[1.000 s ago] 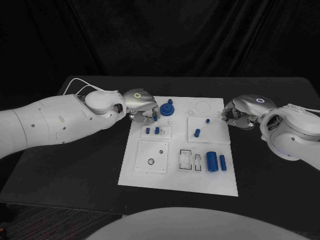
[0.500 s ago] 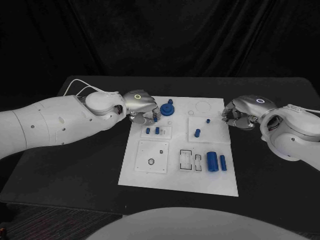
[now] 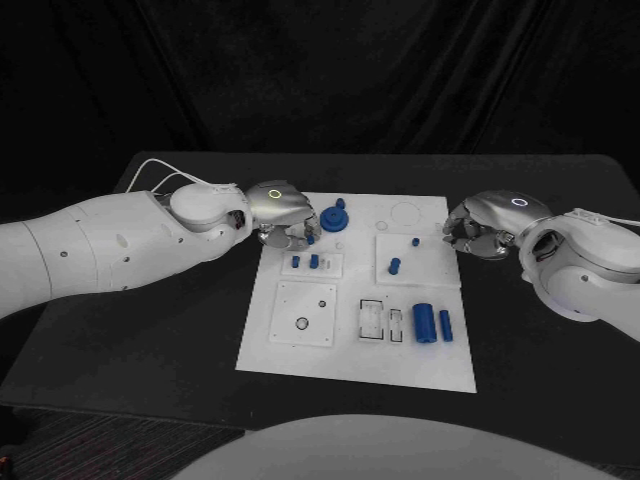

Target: Assemble the parts on the task board

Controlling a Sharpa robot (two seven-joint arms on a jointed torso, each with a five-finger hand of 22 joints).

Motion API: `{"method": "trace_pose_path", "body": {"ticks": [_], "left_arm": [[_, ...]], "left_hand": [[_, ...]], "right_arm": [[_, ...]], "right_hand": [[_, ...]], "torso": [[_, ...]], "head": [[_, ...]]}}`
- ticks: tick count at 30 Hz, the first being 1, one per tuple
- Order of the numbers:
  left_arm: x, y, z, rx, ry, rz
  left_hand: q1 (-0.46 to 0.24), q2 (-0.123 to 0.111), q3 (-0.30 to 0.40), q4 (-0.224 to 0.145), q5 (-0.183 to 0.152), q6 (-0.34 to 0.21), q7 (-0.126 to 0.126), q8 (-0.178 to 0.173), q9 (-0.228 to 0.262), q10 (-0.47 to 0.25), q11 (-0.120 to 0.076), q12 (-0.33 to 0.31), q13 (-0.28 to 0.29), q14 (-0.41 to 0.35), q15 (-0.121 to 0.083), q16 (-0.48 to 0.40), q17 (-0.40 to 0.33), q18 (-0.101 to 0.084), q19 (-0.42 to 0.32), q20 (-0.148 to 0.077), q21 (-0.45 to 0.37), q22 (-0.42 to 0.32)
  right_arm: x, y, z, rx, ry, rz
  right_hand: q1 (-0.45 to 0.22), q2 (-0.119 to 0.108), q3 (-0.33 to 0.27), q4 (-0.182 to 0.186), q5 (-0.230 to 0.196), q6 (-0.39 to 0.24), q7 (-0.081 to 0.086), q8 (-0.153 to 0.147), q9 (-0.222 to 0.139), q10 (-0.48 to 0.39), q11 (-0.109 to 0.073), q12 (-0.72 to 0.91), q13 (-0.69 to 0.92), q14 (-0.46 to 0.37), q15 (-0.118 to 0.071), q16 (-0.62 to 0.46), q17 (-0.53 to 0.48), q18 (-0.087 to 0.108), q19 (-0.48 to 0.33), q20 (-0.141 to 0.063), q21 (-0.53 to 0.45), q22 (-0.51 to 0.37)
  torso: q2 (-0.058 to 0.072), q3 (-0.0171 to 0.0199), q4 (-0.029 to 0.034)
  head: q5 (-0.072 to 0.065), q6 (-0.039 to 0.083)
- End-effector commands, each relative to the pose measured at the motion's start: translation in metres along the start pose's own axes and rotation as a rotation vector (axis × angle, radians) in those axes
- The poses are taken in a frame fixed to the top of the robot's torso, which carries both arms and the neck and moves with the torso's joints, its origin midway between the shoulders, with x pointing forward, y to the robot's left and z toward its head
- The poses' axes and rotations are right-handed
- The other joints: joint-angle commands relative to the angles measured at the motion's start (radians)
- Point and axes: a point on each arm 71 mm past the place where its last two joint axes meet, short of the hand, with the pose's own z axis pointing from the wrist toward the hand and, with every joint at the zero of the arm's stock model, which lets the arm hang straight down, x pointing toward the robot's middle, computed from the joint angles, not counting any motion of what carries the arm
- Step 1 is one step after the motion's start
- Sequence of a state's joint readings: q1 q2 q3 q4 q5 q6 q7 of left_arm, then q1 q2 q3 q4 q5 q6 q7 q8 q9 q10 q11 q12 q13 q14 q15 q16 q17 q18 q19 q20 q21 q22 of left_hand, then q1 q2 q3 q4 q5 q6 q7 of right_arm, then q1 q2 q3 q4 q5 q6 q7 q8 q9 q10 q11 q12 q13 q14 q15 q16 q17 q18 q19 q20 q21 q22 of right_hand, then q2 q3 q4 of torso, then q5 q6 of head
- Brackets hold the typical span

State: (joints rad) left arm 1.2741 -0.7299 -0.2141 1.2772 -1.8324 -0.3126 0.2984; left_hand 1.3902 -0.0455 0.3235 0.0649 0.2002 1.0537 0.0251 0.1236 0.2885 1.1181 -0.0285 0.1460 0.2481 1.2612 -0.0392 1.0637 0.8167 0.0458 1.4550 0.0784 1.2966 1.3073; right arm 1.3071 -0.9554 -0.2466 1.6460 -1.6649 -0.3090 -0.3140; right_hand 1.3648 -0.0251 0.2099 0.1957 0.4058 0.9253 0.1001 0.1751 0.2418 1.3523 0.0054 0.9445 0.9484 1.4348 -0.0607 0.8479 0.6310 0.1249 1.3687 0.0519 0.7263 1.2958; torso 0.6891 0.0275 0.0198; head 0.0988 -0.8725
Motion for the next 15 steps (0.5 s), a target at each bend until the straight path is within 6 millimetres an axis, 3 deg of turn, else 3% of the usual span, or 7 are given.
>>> {"method": "trace_pose_path", "body": {"ticks": [1, 15], "left_arm": [[0.0032, 0.0003, 0.0003, -0.003, 0.028, -0.009], [0.0095, 0.0041, 0.0011, -0.029, 0.050, -0.014]], "left_hand": [[-0.006, 0.003, 0.004, 0.000, -0.004, 0.002, 0.001, -0.002, 0.002, -0.001, 0.006, -0.008, -0.003, -0.012, -0.001, -0.007, -0.005, 0.011, -0.010, 0.000, -0.005, 0.186], [-0.012, 0.000, 0.011, -0.001, -0.033, -0.049, -0.009, -0.034, -0.012, 0.001, 0.003, -0.026, -0.018, -0.027, -0.002, -0.013, -0.029, 0.013, -0.017, 0.001, -0.019, 0.184]], "right_arm": [[0.0016, -0.0004, -0.0003, 0.014, 0.010, -0.007], [0.0018, -0.0008, -0.0007, 0.016, 0.013, -0.007]], "right_hand": [[0.011, -0.001, 0.004, -0.001, 0.002, 0.003, -0.003, -0.004, -0.002, -0.003, -0.002, -0.004, -0.001, 0.002, -0.002, -0.003, 0.000, 0.012, 0.003, -0.004, -0.006, -0.001], [0.013, 0.000, 0.005, -0.002, 0.002, 0.003, -0.003, -0.004, -0.002, -0.004, -0.002, -0.006, -0.003, 0.001, -0.002, -0.006, -0.003, 0.012, 0.003, -0.004, -0.008, -0.001]], "torso": [[0.000, 0.0006, -0.0003], [0.002, 0.0000, -0.0007]], "head": [[0.000, 0.000], [-0.001, 0.000]]}}
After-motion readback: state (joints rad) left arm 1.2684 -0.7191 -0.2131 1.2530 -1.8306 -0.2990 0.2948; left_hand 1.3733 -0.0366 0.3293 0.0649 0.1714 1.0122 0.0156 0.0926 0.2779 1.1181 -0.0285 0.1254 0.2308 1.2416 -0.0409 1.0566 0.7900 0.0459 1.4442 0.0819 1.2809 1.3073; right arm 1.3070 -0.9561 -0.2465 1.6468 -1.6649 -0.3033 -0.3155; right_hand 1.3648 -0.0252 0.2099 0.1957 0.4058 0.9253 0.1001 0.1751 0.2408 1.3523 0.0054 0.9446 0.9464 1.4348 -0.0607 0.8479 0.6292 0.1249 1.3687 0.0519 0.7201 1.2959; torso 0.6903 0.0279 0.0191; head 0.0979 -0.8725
